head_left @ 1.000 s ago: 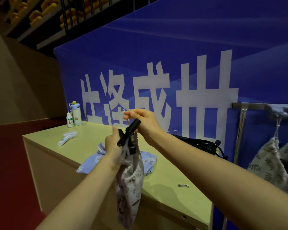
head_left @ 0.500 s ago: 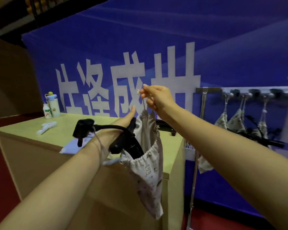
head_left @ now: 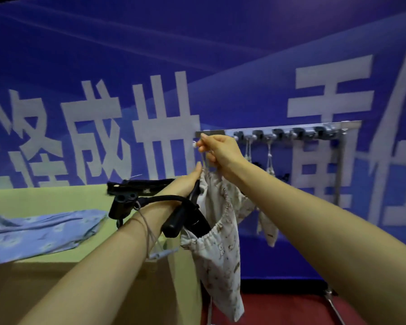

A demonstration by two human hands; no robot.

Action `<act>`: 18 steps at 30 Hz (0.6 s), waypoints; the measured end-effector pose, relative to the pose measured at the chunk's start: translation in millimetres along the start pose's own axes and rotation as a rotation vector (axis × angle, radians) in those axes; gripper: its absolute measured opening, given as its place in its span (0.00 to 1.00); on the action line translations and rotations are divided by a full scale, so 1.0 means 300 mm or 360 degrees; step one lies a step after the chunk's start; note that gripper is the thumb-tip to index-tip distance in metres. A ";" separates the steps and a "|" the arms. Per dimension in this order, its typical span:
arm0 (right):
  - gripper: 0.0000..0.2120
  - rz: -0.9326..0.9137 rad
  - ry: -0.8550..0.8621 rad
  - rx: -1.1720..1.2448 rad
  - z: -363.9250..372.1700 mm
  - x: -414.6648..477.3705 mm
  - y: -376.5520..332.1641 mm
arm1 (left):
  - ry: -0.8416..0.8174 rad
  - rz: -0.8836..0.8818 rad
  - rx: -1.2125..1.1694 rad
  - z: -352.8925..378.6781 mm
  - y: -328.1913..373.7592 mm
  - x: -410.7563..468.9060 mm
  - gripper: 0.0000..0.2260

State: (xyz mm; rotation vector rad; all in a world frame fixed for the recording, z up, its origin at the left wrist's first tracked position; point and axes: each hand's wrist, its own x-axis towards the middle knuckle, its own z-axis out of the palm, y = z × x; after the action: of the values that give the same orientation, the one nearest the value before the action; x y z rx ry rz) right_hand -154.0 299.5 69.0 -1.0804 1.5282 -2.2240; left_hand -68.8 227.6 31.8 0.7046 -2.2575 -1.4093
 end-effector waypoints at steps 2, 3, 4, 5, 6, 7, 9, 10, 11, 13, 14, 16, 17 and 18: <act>0.16 0.0000 0.0078 -0.0091 -0.088 0.027 0.010 | -0.0080 0.0005 0.0053 0.065 0.023 0.028 0.27; 0.17 0.0006 0.0098 -0.0139 -0.133 0.039 0.011 | -0.0058 0.0042 0.0081 0.104 0.036 0.038 0.29; 0.16 0.0009 0.0108 -0.0178 -0.178 0.050 0.016 | -0.0029 0.0121 0.0072 0.147 0.039 0.069 0.27; 0.16 0.0012 0.0116 -0.0211 -0.225 0.061 0.019 | 0.0003 0.0236 0.0035 0.187 0.048 0.087 0.23; 0.15 0.0020 0.0127 -0.0248 -0.270 0.073 0.025 | 0.0007 0.0325 -0.0016 0.221 0.044 0.123 0.20; 0.15 0.0031 0.0140 -0.0294 -0.324 0.088 0.028 | -0.0016 0.0406 -0.0085 0.264 0.056 0.146 0.18; 0.15 0.0069 0.0109 -0.0396 -0.412 0.121 0.043 | -0.0052 0.0469 -0.0138 0.339 0.075 0.193 0.17; 0.15 0.0093 0.0079 -0.0439 -0.452 0.141 0.049 | -0.0080 0.0470 -0.0162 0.378 0.086 0.224 0.16; 0.15 0.0117 0.0046 -0.0473 -0.480 0.156 0.053 | -0.0091 0.0483 -0.0203 0.403 0.097 0.238 0.16; 0.15 0.0170 0.0014 -0.0550 -0.538 0.204 0.064 | -0.0153 0.0510 -0.0292 0.466 0.116 0.293 0.15; 0.15 0.0179 0.0003 -0.0594 -0.575 0.242 0.066 | -0.0197 0.0524 -0.0319 0.507 0.126 0.340 0.13; 0.14 0.0179 -0.0001 -0.0685 -0.637 0.294 0.073 | -0.0252 0.0527 -0.0332 0.573 0.146 0.402 0.08; 0.14 0.0164 0.0000 -0.0731 -0.671 0.321 0.079 | -0.0279 0.0539 -0.0354 0.608 0.155 0.439 0.07; 0.14 0.0148 0.0014 -0.0777 -0.705 0.346 0.085 | -0.0296 0.0539 -0.0348 0.641 0.164 0.473 0.08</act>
State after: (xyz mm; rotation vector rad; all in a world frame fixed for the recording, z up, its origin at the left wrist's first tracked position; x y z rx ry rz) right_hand -376.4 379.7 53.4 -1.0874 2.1442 -1.8398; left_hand -300.7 297.8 3.7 0.1169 -2.1794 -1.5662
